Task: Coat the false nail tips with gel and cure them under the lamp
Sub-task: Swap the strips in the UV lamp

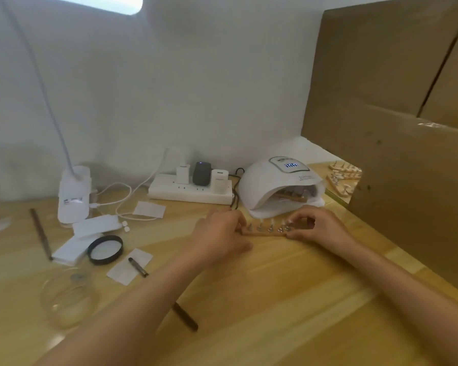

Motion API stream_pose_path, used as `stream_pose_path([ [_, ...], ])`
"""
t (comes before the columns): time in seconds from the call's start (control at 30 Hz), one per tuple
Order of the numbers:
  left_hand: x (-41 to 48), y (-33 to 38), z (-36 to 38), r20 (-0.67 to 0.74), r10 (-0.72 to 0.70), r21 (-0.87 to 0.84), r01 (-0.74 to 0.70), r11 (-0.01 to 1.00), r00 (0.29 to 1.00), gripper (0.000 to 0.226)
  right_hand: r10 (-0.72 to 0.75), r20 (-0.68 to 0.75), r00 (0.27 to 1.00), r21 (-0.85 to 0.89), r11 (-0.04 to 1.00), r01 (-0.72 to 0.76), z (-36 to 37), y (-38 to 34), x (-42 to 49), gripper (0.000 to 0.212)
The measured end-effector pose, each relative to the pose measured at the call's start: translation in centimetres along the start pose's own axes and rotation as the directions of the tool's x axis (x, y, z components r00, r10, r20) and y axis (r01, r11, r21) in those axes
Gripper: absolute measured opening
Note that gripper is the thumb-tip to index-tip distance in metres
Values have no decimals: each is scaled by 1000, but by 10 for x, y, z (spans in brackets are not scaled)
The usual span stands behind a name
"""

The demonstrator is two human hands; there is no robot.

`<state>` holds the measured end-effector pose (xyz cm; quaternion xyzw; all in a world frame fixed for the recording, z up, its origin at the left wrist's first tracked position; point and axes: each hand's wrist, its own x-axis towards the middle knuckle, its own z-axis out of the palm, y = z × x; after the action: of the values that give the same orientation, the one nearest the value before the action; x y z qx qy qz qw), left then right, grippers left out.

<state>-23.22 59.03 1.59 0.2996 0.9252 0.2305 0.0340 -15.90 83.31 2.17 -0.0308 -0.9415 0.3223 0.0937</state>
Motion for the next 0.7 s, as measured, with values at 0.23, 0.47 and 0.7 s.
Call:
stream_pose_path([
  [0.23,11,-15,8,-61,-23,-211,10,978,998,18,164,-258,952,-126,971,-201,-34,49,38,39],
  [0.47,9,-16,6,-43,-20,-236,9,972,999,19,106,-368,924,-327,915,-235,-7,36,50,21],
  [0.7,6,-21,6,-33,26,-282,-34,959,999,18,336,-343,877,-382,804,-456,-42,55,-29,28],
])
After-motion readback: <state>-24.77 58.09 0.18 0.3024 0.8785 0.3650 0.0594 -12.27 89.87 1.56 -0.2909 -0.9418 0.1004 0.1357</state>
